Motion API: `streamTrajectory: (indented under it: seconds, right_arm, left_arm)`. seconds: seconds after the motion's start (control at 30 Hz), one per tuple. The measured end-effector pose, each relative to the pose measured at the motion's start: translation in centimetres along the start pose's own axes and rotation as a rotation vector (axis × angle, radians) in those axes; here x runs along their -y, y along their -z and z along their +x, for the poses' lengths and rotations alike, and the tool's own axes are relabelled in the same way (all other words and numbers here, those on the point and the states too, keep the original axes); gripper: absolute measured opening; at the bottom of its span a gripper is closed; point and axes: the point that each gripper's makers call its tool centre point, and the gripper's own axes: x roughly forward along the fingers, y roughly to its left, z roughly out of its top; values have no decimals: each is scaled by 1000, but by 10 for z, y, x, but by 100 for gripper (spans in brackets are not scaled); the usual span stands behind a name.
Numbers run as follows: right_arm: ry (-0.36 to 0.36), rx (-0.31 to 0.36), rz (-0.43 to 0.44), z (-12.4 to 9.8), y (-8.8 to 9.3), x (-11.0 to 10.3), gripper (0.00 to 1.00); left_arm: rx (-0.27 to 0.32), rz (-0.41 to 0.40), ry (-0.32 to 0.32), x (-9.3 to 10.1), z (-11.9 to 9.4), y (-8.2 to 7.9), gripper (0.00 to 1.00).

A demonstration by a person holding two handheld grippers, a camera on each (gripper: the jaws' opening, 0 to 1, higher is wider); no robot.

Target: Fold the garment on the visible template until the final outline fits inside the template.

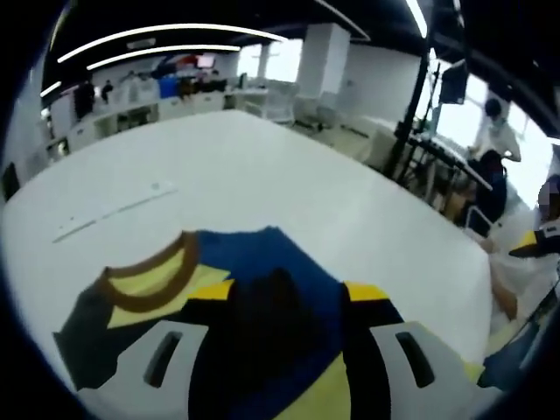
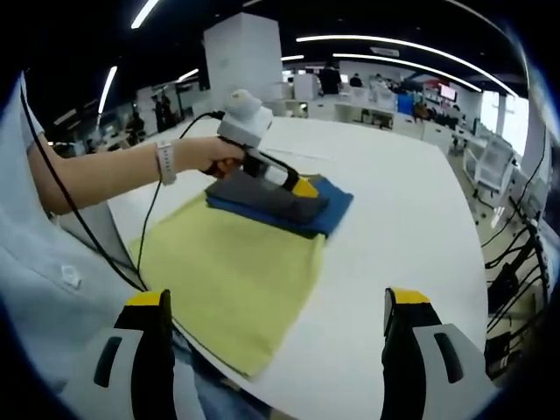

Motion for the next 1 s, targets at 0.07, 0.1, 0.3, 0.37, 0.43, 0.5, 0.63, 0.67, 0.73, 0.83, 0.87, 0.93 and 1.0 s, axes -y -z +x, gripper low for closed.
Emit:
streamTrajectory:
  seconds: [0.07,0.1,0.3,0.37,0.43,0.5,0.63,0.67,0.73,0.83,0.87,0.93,1.0]
  right_arm:
    - [-1,0,2,0,0,-1,100]
    - [-4,4,5,1,-1,-2,100]
    - [-8,0,3,3,-1,-6,100]
    - [-11,-1,0,5,-2,-8,100]
    - [-13,-2,0,6,-2,-9,100]
    - [-16,-3,0,6,-2,-11,100]
    - [-18,-3,2,7,-3,-13,100]
    - [-18,-5,2,7,-2,-14,100]
    - [-20,-8,1,8,-2,-15,100]
    - [-22,-7,0,8,-3,-17,100]
    - [-22,-7,0,8,-3,-17,100]
    - [-21,-5,-1,9,-4,-18,100]
    - [-22,-3,-1,9,-4,-19,100]
  left_arm:
    - [5,5,1,0,-3,-1,47]
    - [7,10,-1,-1,-4,-2,47]
    - [0,18,6,-2,-12,0,49]
    - [2,22,5,-3,-14,0,50]
    - [3,25,1,-5,-17,0,51]
    - [7,25,-1,-6,-20,-1,53]
    - [14,36,0,-6,-27,-3,52]
    - [18,38,-2,-7,-29,-4,52]
    - [20,38,2,-7,-32,-4,53]
    - [22,48,2,-7,-37,-5,54]
    - [24,51,-2,-7,-39,-5,54]
    - [28,57,-5,-8,-43,-6,56]
    - [33,61,-3,-9,-48,-7,56]
